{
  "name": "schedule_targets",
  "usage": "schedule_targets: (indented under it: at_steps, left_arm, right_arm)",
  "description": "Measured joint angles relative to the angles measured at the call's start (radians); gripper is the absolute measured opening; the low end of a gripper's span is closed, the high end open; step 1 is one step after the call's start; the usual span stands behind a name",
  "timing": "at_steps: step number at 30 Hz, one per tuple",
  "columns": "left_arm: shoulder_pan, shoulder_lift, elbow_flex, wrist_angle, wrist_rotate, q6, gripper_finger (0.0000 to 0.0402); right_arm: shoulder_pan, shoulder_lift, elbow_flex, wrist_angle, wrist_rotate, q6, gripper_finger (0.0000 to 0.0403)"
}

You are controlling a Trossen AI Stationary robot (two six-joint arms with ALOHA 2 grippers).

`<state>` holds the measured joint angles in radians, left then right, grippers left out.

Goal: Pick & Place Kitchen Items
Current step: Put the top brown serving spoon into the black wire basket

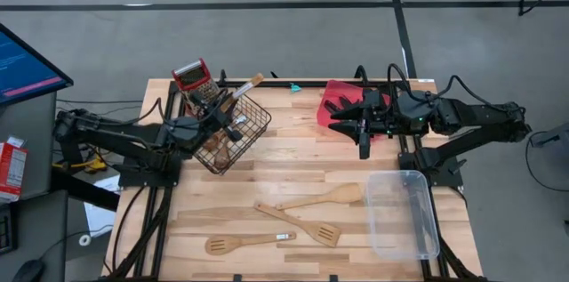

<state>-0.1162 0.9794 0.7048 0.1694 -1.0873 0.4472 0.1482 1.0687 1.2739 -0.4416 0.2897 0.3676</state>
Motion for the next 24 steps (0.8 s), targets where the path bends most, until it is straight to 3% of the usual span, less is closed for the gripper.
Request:
schedule_targets:
  at_steps: [13, 24]
  left_arm:
    - [0.0, 0.0, 0.0, -0.011, 0.01, -0.017, 0.0047]
    - [0.08, 0.0, -0.068, -0.037, 0.244, -0.311, 0.0047]
  right_arm:
    - [0.0, 0.0, 0.0, 0.0, 0.0, 0.0, 0.0161]
    - [0.0, 0.0, 0.0, 0.0, 0.0, 0.0, 0.0161]
